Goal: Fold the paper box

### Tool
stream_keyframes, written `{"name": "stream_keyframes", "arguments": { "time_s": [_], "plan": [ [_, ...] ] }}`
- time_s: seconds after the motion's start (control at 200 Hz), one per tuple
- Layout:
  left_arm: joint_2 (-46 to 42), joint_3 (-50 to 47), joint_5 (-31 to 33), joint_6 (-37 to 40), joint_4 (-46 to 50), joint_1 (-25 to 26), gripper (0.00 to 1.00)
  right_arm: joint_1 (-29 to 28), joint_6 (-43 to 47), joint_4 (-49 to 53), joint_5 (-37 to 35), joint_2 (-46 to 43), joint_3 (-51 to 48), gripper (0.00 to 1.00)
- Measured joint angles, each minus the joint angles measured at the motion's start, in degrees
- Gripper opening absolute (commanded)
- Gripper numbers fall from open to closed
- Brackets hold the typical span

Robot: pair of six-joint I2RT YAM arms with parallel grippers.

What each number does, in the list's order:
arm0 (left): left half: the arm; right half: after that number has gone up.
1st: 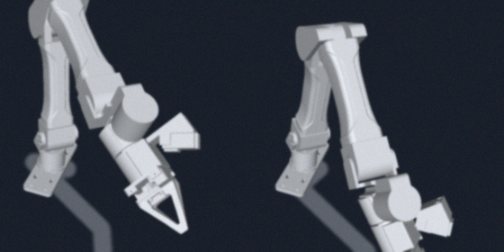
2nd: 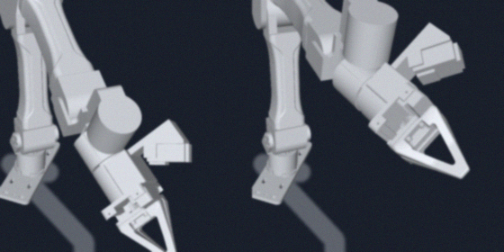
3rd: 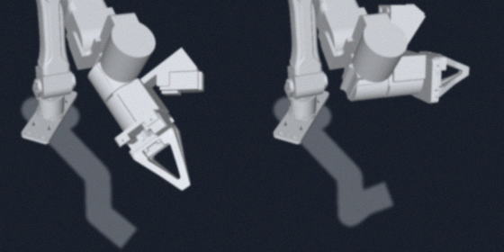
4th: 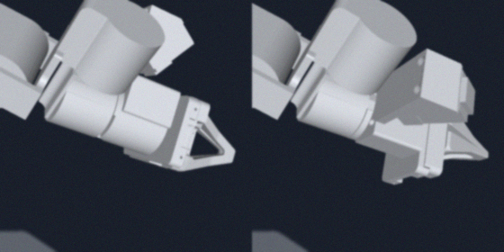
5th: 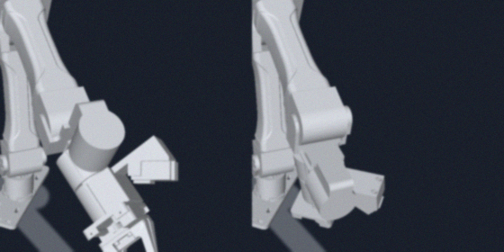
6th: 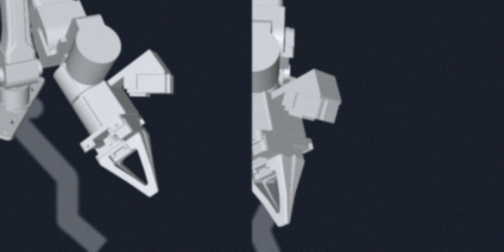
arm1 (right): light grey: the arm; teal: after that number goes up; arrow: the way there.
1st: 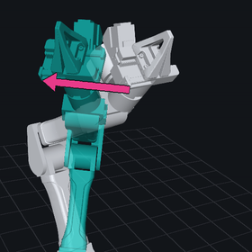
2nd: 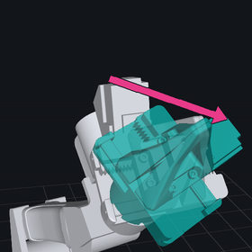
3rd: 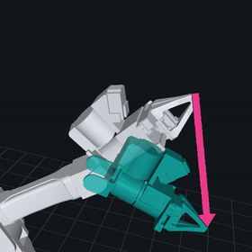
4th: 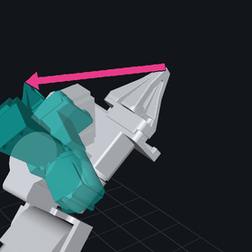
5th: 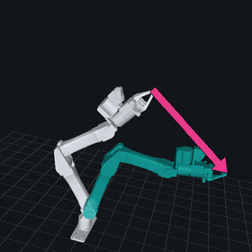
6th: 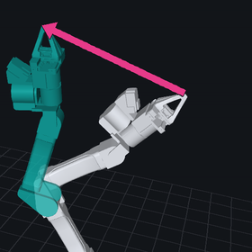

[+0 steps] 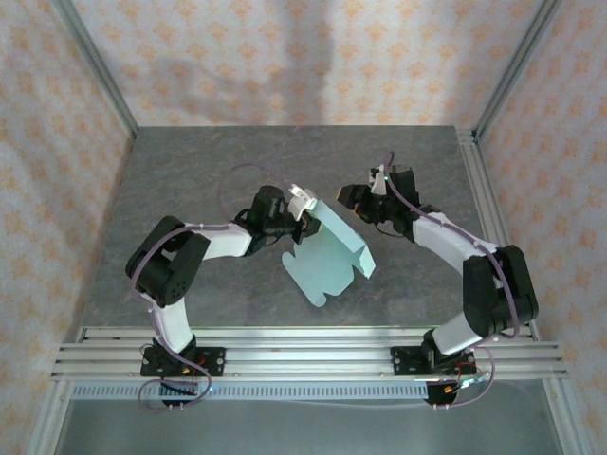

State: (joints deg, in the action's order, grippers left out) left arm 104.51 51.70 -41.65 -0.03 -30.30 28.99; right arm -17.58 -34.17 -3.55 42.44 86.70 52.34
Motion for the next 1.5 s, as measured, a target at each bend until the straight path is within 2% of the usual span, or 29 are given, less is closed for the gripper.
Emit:
{"name": "stream_keyframes", "arguments": {
  "time_s": [0.24, 0.67, 1.041, 1.161, 1.381, 1.501],
  "plan": [
    [0.0, 1.4, -1.0, -4.5, -2.9, -0.4, 0.0, -0.7, -2.5, -2.5, 4.0, 1.9, -2.1, 0.26],
    [0.1, 3.1, 1.7, -11.2, 0.2, -1.0, 0.0, -2.5, -7.7, -12.6, 2.4, 4.9, -3.0, 0.2],
    [1.7, 6.0, 2.2, -13.4, 4.0, -1.0, 0.0, -3.5, -7.8, -12.7, -2.0, 5.3, -2.9, 0.2],
    [1.7, 6.3, 2.8, -13.4, 5.4, -1.2, 0.0, -4.1, -6.0, -10.4, -3.7, 5.5, -2.0, 0.24],
    [1.7, 6.4, 3.1, -14.3, 3.9, -1.7, 0.0, -3.8, -0.8, -2.6, -8.2, 3.8, 0.8, 0.53],
    [1.7, 6.4, 3.6, -17.7, 0.7, -2.6, 0.0, -1.8, 0.5, -0.2, -8.6, -0.3, 1.0, 0.61]
  ]
}}
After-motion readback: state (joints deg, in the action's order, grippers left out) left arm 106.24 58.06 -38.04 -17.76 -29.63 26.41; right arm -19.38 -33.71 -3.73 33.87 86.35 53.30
